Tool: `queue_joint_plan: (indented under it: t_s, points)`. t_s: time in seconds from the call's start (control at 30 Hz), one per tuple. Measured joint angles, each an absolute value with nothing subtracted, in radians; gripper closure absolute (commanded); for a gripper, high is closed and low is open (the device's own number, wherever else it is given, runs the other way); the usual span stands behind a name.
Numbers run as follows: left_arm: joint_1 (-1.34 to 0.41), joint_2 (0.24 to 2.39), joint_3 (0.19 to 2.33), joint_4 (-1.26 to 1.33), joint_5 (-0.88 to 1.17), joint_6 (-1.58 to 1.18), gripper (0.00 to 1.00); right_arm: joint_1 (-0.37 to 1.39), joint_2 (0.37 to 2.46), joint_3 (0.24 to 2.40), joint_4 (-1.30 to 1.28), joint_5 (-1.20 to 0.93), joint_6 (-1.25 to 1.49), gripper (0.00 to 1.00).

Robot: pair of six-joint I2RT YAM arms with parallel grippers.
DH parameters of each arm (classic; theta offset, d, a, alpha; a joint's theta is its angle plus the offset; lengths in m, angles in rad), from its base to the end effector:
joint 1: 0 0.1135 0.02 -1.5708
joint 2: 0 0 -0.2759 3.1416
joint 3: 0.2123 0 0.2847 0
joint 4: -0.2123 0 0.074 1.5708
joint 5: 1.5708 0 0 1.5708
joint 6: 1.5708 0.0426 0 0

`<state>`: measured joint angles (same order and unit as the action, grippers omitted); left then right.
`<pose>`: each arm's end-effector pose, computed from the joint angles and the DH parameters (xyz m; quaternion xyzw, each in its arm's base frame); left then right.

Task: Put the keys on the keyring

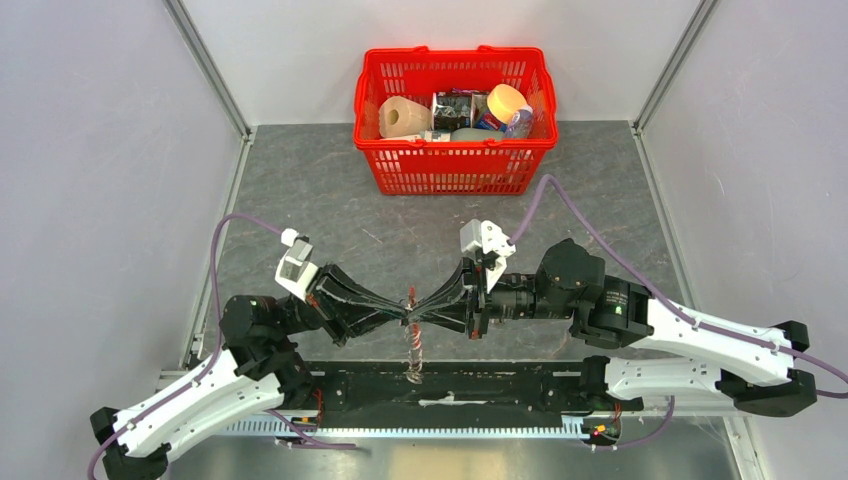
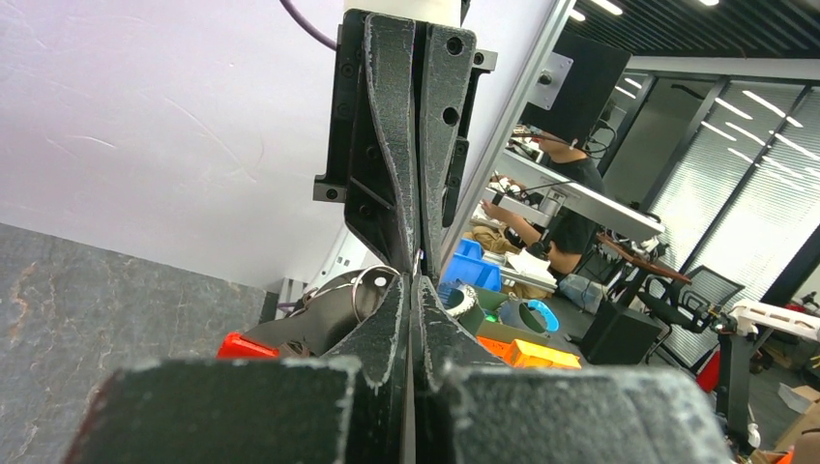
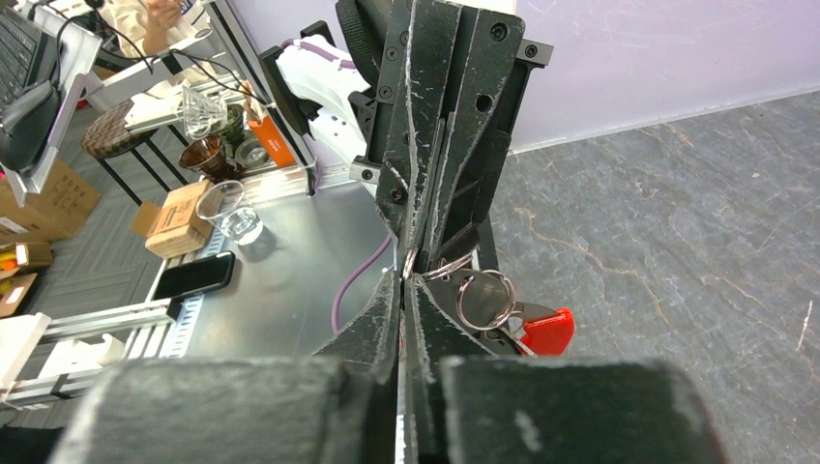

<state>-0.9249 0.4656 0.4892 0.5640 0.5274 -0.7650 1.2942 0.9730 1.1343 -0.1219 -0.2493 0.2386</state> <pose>0.0687 -0.1267 0.3653 0.2655 0.4359 -0.7182 0.4729 0.0568 0.2385 0.4500 -0.4238 0.5489 0.5582 0.4556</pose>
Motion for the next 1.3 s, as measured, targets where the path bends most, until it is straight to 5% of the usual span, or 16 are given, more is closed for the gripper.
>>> queue_joint_plan:
  t_s: [0.23, 0.8, 1.03, 1.17, 1.3]
  points:
    - [-0.925, 0.467, 0.493, 0.533, 0.525, -0.764, 0.98, 1.294, 0.953, 1.134, -0.121, -0.231, 0.245, 0.72]
    - [-0.925, 0.459, 0.494, 0.422, 0.525, -0.758, 0.98, 1.294, 0.805, 1.138, -0.348, 0.027, 0.272, 0.49]
    - [-0.925, 0.438, 0.498, 0.383, 0.529, -0.737, 0.98, 1.294, 0.799, 1.105, -0.579, 0.243, 0.354, 0.51]
    - [-0.925, 0.421, 0.498, 0.366, 0.530, -0.728, 0.98, 1.294, 0.784, 1.028, -0.678, 0.377, 0.438, 0.40]
    - [-0.925, 0.403, 0.498, 0.349, 0.532, -0.721, 0.98, 1.294, 0.748, 0.934, -0.772, 0.501, 0.547, 0.44]
